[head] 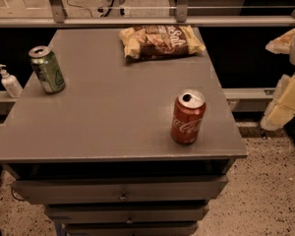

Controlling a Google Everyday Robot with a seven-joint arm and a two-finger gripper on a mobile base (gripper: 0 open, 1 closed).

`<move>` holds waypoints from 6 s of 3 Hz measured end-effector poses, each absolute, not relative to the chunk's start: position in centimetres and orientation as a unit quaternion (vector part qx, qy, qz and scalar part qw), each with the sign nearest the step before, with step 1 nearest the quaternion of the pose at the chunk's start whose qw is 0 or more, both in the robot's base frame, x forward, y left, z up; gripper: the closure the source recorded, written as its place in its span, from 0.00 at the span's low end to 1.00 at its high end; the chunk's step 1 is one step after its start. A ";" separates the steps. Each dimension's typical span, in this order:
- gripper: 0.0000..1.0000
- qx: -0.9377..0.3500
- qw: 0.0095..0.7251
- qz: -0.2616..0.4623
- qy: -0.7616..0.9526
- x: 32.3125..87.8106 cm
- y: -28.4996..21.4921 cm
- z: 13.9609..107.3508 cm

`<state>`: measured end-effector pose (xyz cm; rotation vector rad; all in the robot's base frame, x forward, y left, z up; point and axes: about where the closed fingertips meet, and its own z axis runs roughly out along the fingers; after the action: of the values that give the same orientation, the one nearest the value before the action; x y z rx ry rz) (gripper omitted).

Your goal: Knock coke can over

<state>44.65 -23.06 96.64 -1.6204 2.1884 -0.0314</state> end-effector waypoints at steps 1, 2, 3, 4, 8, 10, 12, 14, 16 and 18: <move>0.00 -0.543 0.280 0.058 0.789 46.4 -22.8 93.9; 0.00 -0.509 0.346 0.136 0.777 47.7 -21.2 91.7; 0.00 -0.481 0.404 0.229 0.744 47.4 -17.2 90.6; 0.00 -0.455 0.451 0.315 0.700 46.6 -13.1 90.9; 0.40 -0.398 0.533 0.450 0.597 44.0 -5.2 88.9; 0.87 -0.418 0.529 0.416 0.610 46.9 -7.1 89.0; 1.00 -0.520 0.475 0.326 0.630 53.7 -8.8 91.8; 1.00 -0.675 0.358 0.178 0.620 55.6 -5.2 92.5; 1.00 -0.777 0.235 0.038 0.583 55.6 -2.7 88.9; 0.59 -0.827 0.140 -0.017 0.544 54.4 -2.2 85.1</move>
Offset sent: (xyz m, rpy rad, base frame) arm 0.0396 0.0668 -0.0351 0.9174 -0.0649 -0.0280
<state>54.40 -2.21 85.07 -2.3904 1.5723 -0.0505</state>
